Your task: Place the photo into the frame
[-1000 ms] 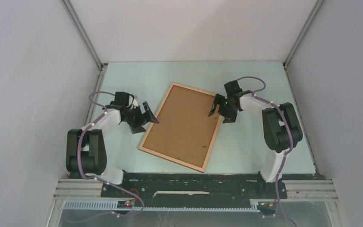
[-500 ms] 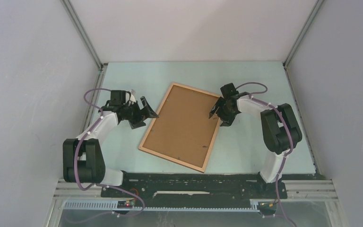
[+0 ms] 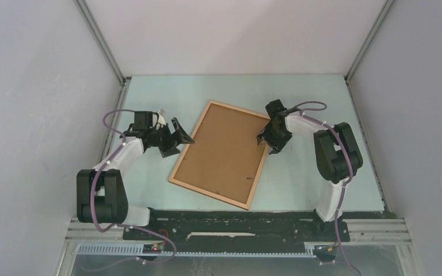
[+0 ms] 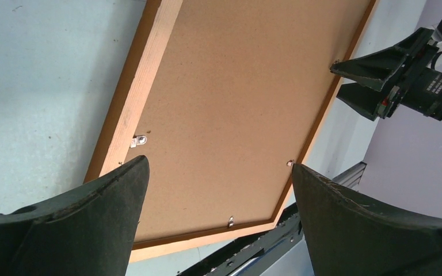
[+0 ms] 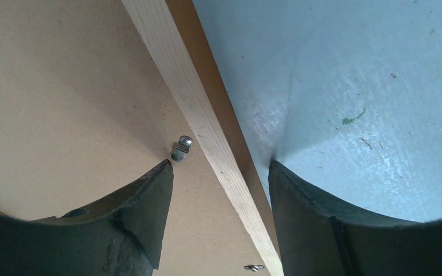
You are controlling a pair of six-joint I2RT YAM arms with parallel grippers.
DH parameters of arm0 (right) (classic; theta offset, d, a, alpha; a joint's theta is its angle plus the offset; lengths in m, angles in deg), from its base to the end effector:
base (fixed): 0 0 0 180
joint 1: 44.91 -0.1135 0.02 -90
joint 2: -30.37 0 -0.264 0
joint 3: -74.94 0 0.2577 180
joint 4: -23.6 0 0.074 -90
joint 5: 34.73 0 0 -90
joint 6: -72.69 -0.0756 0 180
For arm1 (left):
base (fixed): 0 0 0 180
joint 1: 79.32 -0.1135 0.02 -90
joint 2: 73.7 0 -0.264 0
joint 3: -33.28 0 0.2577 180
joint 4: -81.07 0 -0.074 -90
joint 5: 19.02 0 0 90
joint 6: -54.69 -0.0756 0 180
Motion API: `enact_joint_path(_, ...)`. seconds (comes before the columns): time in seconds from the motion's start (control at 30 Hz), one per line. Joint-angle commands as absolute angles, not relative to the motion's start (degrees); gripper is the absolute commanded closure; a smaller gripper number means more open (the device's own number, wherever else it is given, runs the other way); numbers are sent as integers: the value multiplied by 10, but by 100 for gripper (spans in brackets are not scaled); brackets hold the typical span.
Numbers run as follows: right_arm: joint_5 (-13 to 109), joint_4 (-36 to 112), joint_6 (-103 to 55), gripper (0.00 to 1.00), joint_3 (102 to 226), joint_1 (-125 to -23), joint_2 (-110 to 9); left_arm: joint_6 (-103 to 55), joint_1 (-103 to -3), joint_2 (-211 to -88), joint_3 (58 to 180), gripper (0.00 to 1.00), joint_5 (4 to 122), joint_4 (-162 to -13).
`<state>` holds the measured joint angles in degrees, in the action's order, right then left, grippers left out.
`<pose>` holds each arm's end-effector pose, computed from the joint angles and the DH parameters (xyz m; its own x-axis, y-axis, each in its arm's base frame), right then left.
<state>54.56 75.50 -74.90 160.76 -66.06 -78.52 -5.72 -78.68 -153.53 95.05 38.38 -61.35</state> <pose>0.3553 0.1385 0.1178 -0.7899 0.5996 -0.1289 0.5655 0.7934 0.2253 0.2956 -0.0440 0.1798 -0.8726 -0.4063 -0.2712 -0.1350 0.7341 -0.6654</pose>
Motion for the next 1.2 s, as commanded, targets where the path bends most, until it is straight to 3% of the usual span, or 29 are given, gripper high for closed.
enact_joint_path(0.0, 569, 784, -776, 32, 1637, -658, -808, -50, -791, -1521, 937, 0, 359, -638)
enact_joint_path(0.4, 568, 804, -763, 32, 1662, -641, -834, -47, -791, -1524, 935, 0, 352, -643)
enact_joint_path(0.53, 566, 810, -755, 38, 1662, -646, -834, -46, -791, -1526, 935, 0, 354, -643)
enact_joint_path(0.9, 584, 810, -722, 68, 1652, -653, -829, -47, -809, -1528, 933, 0, 355, -643)
enact_joint_path(1.0, 590, 806, -695, 80, 1652, -647, -827, -48, -810, -1528, 933, 0, 356, -643)
enact_joint_path(1.1, 594, 790, -650, 99, 1653, -640, -824, -48, -811, -1529, 933, 0, 358, -642)
enact_joint_path(1.17, 584, 773, -613, 100, 1652, -638, -822, -48, -811, -1528, 932, 0, 361, -643)
